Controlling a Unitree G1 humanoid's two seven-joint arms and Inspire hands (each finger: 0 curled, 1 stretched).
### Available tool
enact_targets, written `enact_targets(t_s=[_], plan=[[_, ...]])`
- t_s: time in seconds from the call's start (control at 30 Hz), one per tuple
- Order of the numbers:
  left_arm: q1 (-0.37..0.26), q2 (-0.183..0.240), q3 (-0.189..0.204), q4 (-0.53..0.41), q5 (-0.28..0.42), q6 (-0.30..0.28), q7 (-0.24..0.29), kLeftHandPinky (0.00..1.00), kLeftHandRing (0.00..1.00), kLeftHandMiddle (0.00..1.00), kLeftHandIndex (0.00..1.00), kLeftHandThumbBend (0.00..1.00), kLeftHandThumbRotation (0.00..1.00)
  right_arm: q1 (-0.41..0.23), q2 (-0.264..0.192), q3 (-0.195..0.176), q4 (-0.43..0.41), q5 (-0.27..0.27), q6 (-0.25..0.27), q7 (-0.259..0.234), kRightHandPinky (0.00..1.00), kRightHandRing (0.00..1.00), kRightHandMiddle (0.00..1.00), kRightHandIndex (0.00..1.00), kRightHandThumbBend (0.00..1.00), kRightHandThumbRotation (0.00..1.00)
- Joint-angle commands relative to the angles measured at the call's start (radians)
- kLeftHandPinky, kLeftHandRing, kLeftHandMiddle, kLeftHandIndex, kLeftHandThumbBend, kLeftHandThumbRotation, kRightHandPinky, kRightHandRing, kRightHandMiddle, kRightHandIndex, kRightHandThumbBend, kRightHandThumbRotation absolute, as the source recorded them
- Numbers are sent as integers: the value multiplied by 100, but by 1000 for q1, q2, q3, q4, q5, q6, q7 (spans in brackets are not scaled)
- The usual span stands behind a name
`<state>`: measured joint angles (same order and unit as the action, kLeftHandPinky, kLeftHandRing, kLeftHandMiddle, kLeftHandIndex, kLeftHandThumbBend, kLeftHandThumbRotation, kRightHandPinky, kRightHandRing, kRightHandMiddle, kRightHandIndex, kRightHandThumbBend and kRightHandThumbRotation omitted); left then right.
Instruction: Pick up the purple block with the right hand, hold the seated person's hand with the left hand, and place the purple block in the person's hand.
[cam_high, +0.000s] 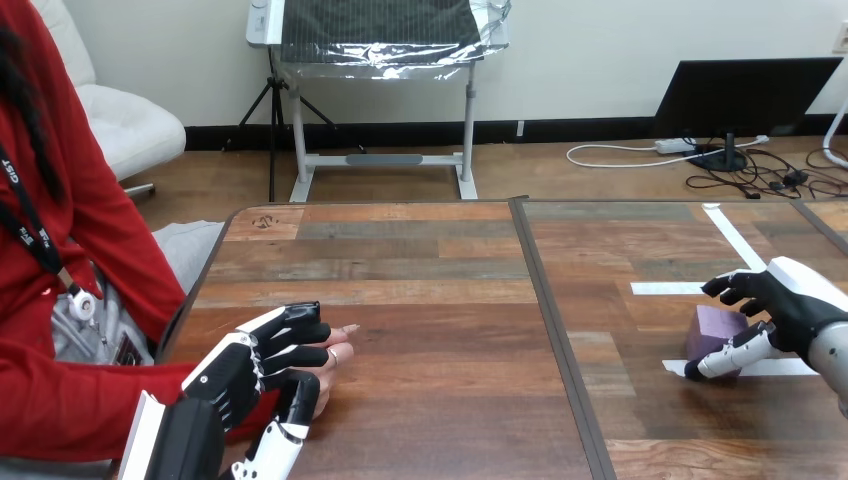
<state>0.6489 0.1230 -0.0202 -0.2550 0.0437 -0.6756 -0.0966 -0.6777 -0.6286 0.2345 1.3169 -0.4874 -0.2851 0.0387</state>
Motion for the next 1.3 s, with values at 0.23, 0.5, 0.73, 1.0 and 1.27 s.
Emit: enact_targets(t_s=[0.23,0.5,0.73,1.0,1.27], plan=[[-37,-12,4,-25,-5,-20,9,64,70,74,75,32,59,-82,-17,0,-14,-2,-12,-39,72,82,82,80,86,0],[-35,-6,8,-33,4,-17,10,63,69,74,75,31,59,-78,-14,1,-14,-3,-24,-48,71,79,80,78,83,0],[-40,-3,7,-29,-7,-28,6,62,69,74,75,29,60,-76,-10,10,-9,-12,-26,-44,71,78,78,76,81,0],[-38,-5,8,-33,-1,-23,9,62,70,74,75,29,59,-72,-9,16,-4,-19,-35,-40,70,77,76,75,82,0],[-47,-13,9,-24,10,-31,18,62,70,74,75,30,62,-71,-10,43,0,-56,-39,-51,70,76,75,74,83,0]])
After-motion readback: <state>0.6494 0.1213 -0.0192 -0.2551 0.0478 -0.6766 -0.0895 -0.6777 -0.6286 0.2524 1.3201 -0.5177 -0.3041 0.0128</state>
